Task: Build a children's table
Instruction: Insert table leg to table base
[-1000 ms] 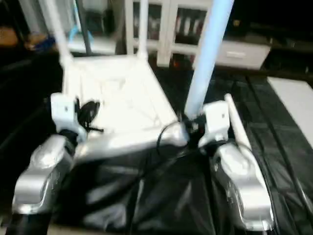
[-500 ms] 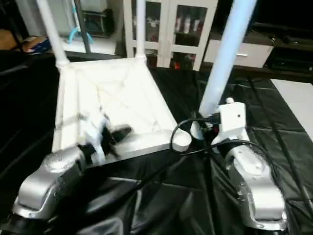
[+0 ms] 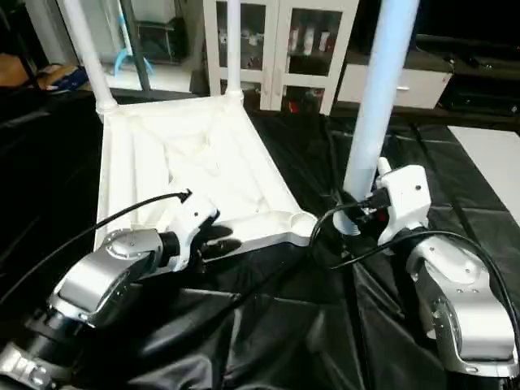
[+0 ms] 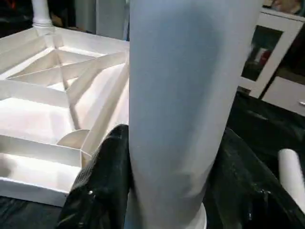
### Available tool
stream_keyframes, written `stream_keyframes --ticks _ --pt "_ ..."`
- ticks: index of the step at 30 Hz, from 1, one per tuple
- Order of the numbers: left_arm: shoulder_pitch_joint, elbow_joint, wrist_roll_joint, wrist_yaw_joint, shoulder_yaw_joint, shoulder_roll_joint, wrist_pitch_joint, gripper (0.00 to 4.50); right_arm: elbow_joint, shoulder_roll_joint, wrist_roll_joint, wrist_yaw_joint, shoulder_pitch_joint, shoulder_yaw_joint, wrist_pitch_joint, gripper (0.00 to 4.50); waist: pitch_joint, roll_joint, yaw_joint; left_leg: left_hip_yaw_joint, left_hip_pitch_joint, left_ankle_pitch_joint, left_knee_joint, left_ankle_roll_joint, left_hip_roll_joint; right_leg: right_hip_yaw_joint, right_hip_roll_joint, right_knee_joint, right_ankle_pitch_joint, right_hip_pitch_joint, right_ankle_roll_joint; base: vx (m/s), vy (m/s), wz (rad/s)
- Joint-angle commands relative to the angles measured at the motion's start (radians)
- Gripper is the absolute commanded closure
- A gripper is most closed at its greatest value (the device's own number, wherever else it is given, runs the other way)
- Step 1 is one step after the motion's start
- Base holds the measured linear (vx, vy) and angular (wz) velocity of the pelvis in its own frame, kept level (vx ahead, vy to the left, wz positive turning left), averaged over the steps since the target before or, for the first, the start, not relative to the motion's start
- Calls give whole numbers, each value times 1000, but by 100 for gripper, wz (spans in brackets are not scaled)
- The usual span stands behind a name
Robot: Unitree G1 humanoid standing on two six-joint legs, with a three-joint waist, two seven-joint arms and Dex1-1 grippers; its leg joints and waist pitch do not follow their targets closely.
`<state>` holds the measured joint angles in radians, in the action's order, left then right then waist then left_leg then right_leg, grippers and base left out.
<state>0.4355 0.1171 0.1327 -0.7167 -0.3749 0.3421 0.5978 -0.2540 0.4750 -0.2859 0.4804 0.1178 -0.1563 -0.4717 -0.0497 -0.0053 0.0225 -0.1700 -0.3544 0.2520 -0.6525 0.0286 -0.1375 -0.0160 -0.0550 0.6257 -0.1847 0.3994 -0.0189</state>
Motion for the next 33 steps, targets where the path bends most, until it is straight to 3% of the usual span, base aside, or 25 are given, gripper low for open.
stream_keyframes --ticks 1,5,10,11,12,14,15,20,25,29,33 --pt "14 27 -9 -14 -27 8 20 287 -6 15 -9 8 3 6 0 262 52 -6 -2 37 -3 132 95 -48 -76 45 -82 -88 -260 -42 -192 0 0 0" --pt "32 103 -70 4 -33 2 -38 287 -3 8 3 10 10 11 5 262 54 -6 -5 33 -1 101 93 -70 -77 43 -81 -87 -198 -44 -219 0 0 0" --pt "29 98 -42 -44 -17 2 -64 327 6 12 18 13 17 26 15 262 51 -6 -4 35 -3 116 99 -67 -81 42 -86 -88 -228 -46 -224 0 0 0" --pt "29 93 -26 -57 -11 3 -60 337 19 13 33 7 22 33 25 262 50 -21 0 34 -5 128 100 -65 -81 41 -85 -91 -248 -47 -218 0 0 0" --pt "31 91 -20 -61 -12 5 -55 364 23 10 32 5 24 33 25 262 50 -12 -3 35 -2 133 100 -61 -81 42 -88 -90 -269 -45 -217 0 0 0" --pt "32 89 -15 -66 -13 5 -52 370 25 8 30 4 26 32 24 262 50 -12 -2 34 -2 128 99 -60 -81 43 -88 -91 -264 -43 -217 0 0 0" --pt "30 84 -19 -82 -31 16 -51 370 26 11 31 4 27 33 26 262 50 -17 -2 33 -2 122 99 -64 -81 43 -87 -91 -255 -43 -216 0 0 0" --pt "26 85 -61 -113 -81 44 -58 414 24 14 35 7 33 36 28 262 53 -13 -3 34 -4 66 99 -84 -83 42 -89 -84 -184 -48 -222 0 0 0" --pt "40 99 -122 -135 -131 79 -66 445 27 8 28 2 49 26 26 262 56 -16 -2 30 -3 28 98 -107 -83 41 -90 -78 -113 -51 -250 0 0 0" --pt "49 119 -172 -164 -177 106 -108 448 49 8 28 1 67 25 35 262 53 -16 -3 30 -1 47 100 -101 -85 41 -90 -81 -141 -51 -247 0 0 0" --pt "48 110 -165 -187 -188 111 -97 448 56 7 27 -1 75 28 38 262 50 -15 -1 31 0 94 103 -72 -84 41 -90 -85 -209 -49 -236 0 0 0"
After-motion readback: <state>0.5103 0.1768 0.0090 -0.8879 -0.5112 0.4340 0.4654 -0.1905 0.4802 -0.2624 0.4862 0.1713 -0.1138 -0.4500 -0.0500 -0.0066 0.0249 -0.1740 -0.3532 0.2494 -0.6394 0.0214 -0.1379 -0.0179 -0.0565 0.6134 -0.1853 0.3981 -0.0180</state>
